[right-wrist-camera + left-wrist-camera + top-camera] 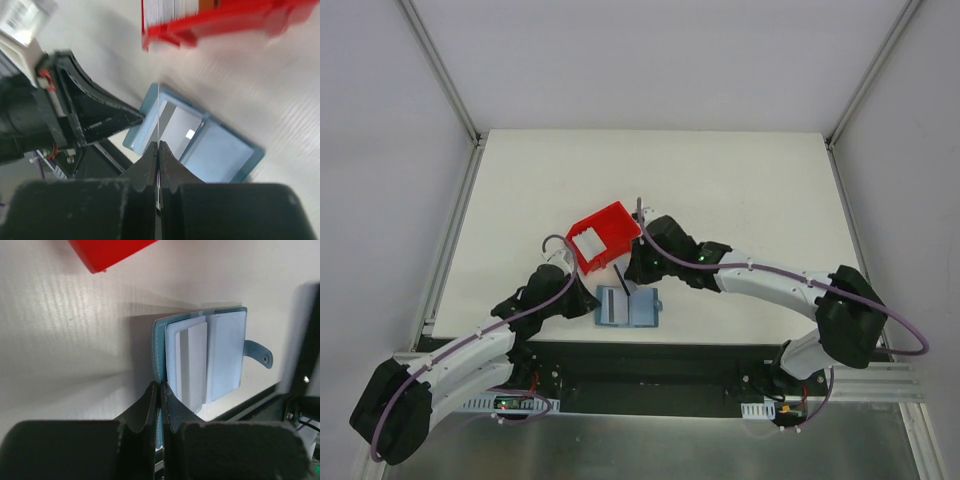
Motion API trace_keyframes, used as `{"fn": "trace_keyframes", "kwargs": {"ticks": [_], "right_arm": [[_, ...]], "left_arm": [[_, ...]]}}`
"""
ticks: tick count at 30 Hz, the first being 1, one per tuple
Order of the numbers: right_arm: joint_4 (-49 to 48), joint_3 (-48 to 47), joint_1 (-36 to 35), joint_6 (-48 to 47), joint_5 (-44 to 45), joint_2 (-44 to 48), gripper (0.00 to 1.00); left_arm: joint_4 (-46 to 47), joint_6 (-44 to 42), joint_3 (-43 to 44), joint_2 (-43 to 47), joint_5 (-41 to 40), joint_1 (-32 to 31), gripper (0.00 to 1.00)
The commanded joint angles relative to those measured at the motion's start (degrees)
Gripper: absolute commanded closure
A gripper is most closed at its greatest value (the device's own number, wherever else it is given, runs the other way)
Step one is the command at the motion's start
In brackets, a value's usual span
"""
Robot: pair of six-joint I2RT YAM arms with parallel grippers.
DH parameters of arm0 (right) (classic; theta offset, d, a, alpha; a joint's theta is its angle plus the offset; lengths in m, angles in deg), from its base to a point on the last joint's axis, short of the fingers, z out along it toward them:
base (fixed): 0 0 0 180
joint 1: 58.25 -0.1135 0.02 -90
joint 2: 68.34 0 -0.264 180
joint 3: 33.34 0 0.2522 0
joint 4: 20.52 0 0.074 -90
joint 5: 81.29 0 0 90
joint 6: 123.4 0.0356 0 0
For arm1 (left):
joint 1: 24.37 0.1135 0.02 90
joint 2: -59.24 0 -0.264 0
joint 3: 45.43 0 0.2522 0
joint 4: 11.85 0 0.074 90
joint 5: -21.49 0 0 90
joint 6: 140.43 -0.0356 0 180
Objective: Put the credit cards into the card holder
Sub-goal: Turn over the card slot in the card holder.
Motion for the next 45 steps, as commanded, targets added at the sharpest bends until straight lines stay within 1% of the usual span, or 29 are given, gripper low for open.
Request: {"fn": "trace_keyframes", "kwargs": {"ticks": [1, 5, 7, 8, 10, 14, 15, 19, 23, 26, 29, 34, 39, 44, 45], "right_arm": [[-4.46, 3.31, -4.55, 9.30, 2.86, -1.67, 1.00], [-4.02, 4.98, -6.76, 13.96, 4.10, -4.04, 1.00], [-1.75, 5.07, -6.85, 15.28, 4.10, -5.10, 1.00], [-0.86, 5.42, -7.11, 15.63, 6.88, -5.19, 1.00], [1.51, 6.04, -7.02, 16.86, 8.66, -4.84, 1.00], [2.91, 7.36, -7.11, 18.18, 10.33, -4.39, 1.00], [3.18, 7.01, -7.02, 18.27, 9.99, -5.18, 0.99], [-1.63, 7.36, -6.94, 18.45, 5.60, -8.78, 1.00], [-1.47, 7.01, -6.85, 18.45, 5.94, -10.20, 1.00], [0.19, 8.06, -6.58, 18.19, 8.39, -8.36, 1.00], [4.14, 8.33, -5.97, 16.79, 13.57, -4.68, 1.00], [10.82, 9.38, -4.83, 14.41, 22.45, 3.15, 1.00], [11.19, 10.87, -4.30, 14.32, 23.26, 7.46, 1.00], [1.62, 14.74, -4.47, 15.72, 16.42, 9.49, 0.99], [0.73, 14.92, -4.65, 16.25, 15.79, 9.31, 1.00]], "left_arm": [[-1.46, 0.14, 2.62, 3.05, 3.99, 0.41, 1.00], [-2.61, 0.50, 4.28, 3.76, 3.81, 0.41, 1.00], [-2.61, 0.50, 4.81, 4.11, 3.99, 0.41, 1.00], [-4.09, 0.58, 5.42, 4.29, 3.99, 0.32, 1.00], [-5.85, 0.59, 6.65, 4.73, 3.81, 0.32, 1.00], [-6.92, 0.76, 8.41, 4.64, 3.63, 0.32, 1.00], [-6.92, 0.76, 8.85, 4.47, 3.90, 0.06, 1.00], [-6.74, -0.03, 10.61, 0.87, 3.81, -1.70, 1.00], [-4.90, -1.52, 12.54, -2.38, 3.90, -5.30, 1.00], [-5.68, -0.74, 12.64, -2.65, 1.71, -6.01, 1.00], [-8.84, 2.16, 11.15, -2.22, -2.77, -6.01, 1.00], [-10.52, 4.36, 6.93, -0.72, -5.93, -5.92, 1.00], [-10.96, 4.89, 4.12, 1.04, -6.91, -6.01, 1.00], [-10.87, 6.12, 2.53, -1.07, -7.79, -6.01, 1.00], [-10.79, 6.38, 2.44, -1.77, -9.18, -5.92, 1.00]]}}
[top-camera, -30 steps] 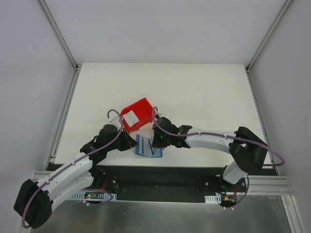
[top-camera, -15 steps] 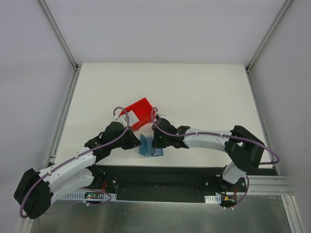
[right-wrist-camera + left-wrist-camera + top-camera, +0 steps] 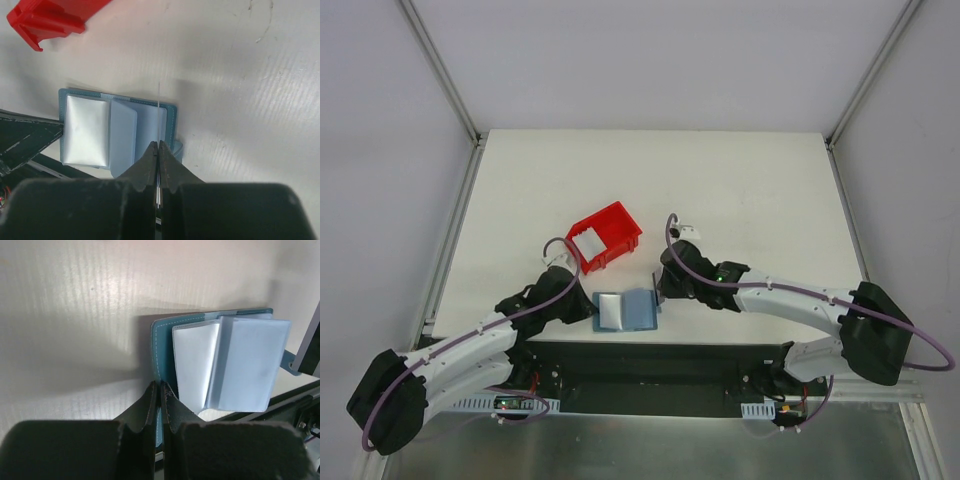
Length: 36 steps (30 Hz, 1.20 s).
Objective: Put the credit cards into the card holder
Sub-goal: Turn over the card slot in the card holder.
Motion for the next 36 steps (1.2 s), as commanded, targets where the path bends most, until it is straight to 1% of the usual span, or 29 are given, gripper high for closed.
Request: {"fn": "trace_keyframes", "kwargs": {"ticks": [1, 5, 9, 12, 15, 24, 29, 32, 36], "right_arm": [[-6.85, 2.43, -0.65, 1.39, -4.01, 1.38, 1.00], [-9.67, 2.61, -1.09, 1.83, -5.96, 0.32, 1.00], [-8.72, 1.48, -1.53, 0.34, -4.99, 2.43, 1.00], [-6.17, 0.16, -2.06, -0.19, -4.28, 2.96, 1.00], [-5.20, -0.02, -2.06, 0.60, -4.55, 1.65, 1.00], [-7.04, -0.28, -2.50, 1.39, -6.83, -2.83, 1.00], [-2.57, -3.88, -2.85, 0.07, -7.36, -7.40, 1.00], [-3.35, -4.32, -3.29, -0.10, -8.15, -8.72, 1.00], [-1.33, -5.91, -3.64, 0.42, -8.24, -11.97, 0.99]], "left_arm": [[-1.26, 1.62, -1.16, -2.27, -3.36, -0.61, 1.00], [-1.17, 1.97, -1.16, -2.46, -4.15, -0.61, 1.00], [-1.17, 3.02, -1.60, -2.19, -4.42, -0.61, 1.00], [-0.99, 3.29, -1.87, -1.67, -4.59, -0.61, 1.00], [-1.08, 3.29, -1.87, -1.23, -4.77, -0.61, 1.00], [-0.47, 3.82, -1.87, -1.49, -4.68, -0.61, 1.00], [0.15, 4.70, -2.39, -0.26, -4.50, -0.61, 1.00], [0.33, 4.70, -2.48, 0.27, -4.41, -0.52, 1.00], [0.50, 4.61, -2.39, -0.08, -4.07, -0.52, 1.00]]}}
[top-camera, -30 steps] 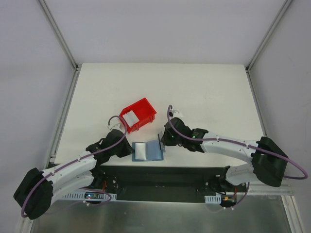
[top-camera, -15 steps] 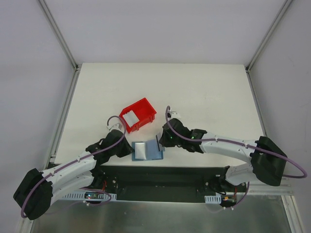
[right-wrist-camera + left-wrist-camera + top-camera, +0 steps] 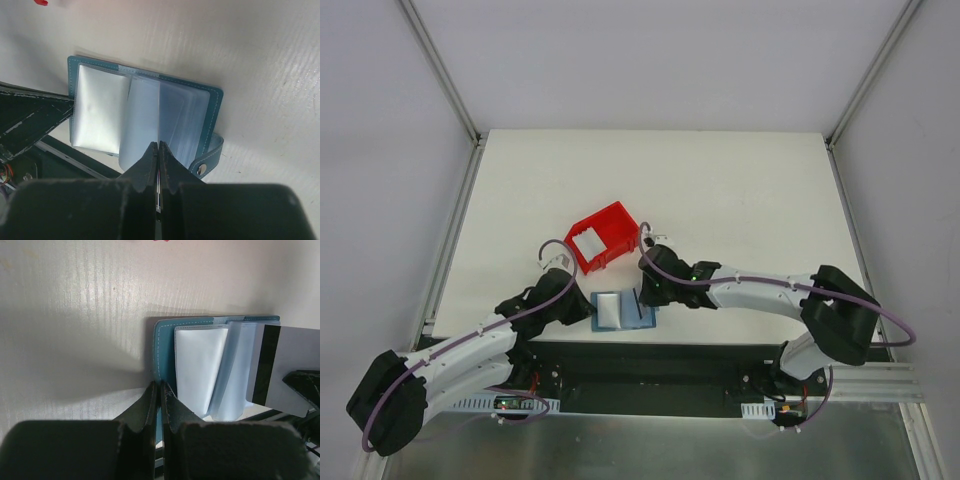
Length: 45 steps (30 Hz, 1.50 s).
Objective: Put the credit cards into the card holder
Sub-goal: Turn over the card slot in the card holder.
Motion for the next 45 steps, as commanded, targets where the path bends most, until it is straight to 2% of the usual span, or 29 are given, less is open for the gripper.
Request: {"fn": "trace_keyframes", "kwargs": {"ticks": [1, 7, 16, 21, 24, 30, 41, 45], "right_arm": [[2.82, -3.26, -0.88, 0.12, -0.22, -2.93, 1.00], [-1.20, -3.18, -0.63, 1.35, -3.81, -7.41, 1.00], [-15.62, -7.13, -0.01, -0.94, -14.18, -7.77, 1.00], [-20.19, -6.96, 0.08, -1.73, -18.23, -5.50, 1.00], [-18.89, -5.03, 0.25, -2.86, -14.38, -1.19, 1.00], [-2.47, -2.13, 0.78, -5.33, 4.24, 8.04, 1.00], [5.11, 0.25, 1.84, -2.43, 6.11, 6.03, 1.00], [5.03, 0.42, 1.84, -2.52, 5.94, 4.72, 1.00]], "left_arm": [[0.13, 0.52, -0.82, -0.02, -1.20, -0.59, 1.00], [1.45, 1.22, -2.31, -0.72, -1.46, -0.59, 1.00], [5.75, 2.81, -5.56, -4.14, -1.99, -0.59, 1.00], [5.93, 3.95, -6.80, -4.24, -3.04, -0.59, 1.00], [6.02, 4.56, -7.50, -3.88, -3.31, -0.59, 1.00], [6.02, 4.30, -7.68, -3.80, -3.57, -0.59, 1.00], [6.02, 3.51, -7.32, -4.06, -3.31, -0.59, 1.00], [6.02, 3.34, -7.15, -4.24, -3.40, -0.50, 1.00]]}}
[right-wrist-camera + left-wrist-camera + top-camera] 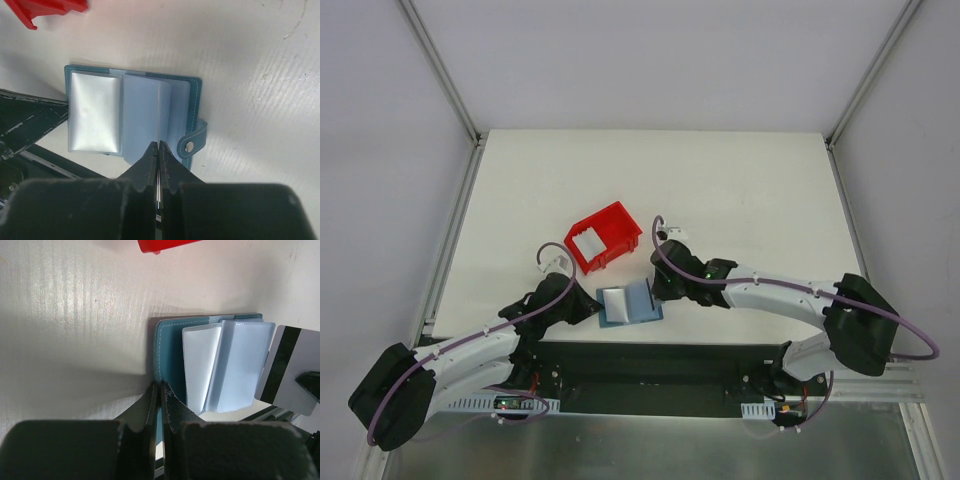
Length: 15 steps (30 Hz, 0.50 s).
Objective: Put the credit cards into the card holder
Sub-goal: Turn over the card slot in the card holder.
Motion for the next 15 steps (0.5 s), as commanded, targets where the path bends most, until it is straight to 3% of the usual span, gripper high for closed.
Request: {"fn": "trace_keyframes", "kwargs": {"ticks": [1, 15], "right_arm": [[1.59, -0.45, -0.13, 0.76, 1.41, -1.49, 1.00], [-4.73, -3.96, 0.22, 2.43, -8.08, -13.27, 1.00]], "left_arm": [[-6.66, -2.09, -1.82, -1.44, -2.94, -0.59, 1.00], [-4.81, -2.17, -1.73, -2.67, -2.32, -0.59, 1.00]]}}
